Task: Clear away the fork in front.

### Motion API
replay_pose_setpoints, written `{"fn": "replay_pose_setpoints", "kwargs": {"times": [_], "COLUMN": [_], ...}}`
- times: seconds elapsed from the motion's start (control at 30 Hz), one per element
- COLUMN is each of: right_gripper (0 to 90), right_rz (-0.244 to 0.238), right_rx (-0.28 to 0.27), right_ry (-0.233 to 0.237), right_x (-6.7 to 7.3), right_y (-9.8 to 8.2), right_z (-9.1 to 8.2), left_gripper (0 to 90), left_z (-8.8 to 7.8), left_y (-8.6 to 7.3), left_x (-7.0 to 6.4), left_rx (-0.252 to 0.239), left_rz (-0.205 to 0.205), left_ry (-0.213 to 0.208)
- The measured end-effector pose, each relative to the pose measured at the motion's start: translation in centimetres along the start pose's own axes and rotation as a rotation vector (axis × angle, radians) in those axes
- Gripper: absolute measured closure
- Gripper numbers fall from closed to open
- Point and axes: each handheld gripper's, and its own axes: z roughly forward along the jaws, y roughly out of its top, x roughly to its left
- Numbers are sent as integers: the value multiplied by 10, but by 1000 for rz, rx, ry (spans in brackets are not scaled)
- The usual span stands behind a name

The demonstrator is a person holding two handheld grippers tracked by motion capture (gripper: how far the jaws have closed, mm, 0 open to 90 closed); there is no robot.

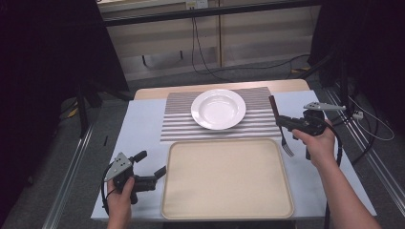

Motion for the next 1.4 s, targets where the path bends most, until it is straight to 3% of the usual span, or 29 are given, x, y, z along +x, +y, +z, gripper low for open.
{"fn": "replay_pose_setpoints", "kwargs": {"times": [0.2,0.23,0.27,0.67,0.83,0.93,1.17,1.3,1.4], "right_gripper": [786,786,785,785,785,785,785,785,785], "right_rz": [0,0,0,-21,-28,-37,-41,-51,-52], "right_rx": [-87,-87,-93,-130,-144,-141,-138,-146,-151], "right_ry": [98,98,140,251,306,312,339,343,343], "right_x": [30,30,38,77,94,97,107,117,121], "right_y": [-5,-5,-8,-22,-28,-30,-33,-34,-34], "right_z": [-11,-11,-11,-9,0,3,9,15,17], "left_gripper": [22,22,22,19,18,19,25,46,67], "left_z": [3,4,6,33,50,61,77,85,91], "left_y": [8,10,13,37,51,59,73,81,89], "left_x": [-8,-9,-14,-46,-65,-73,-82,-85,-91], "left_rx": [-9,-10,-2,25,39,38,19,3,-3], "left_rz": [-6,-2,-8,24,15,39,23,-8,-12], "left_ry": [-22,-27,-32,-105,-176,-199,-190,-182,-199]}}
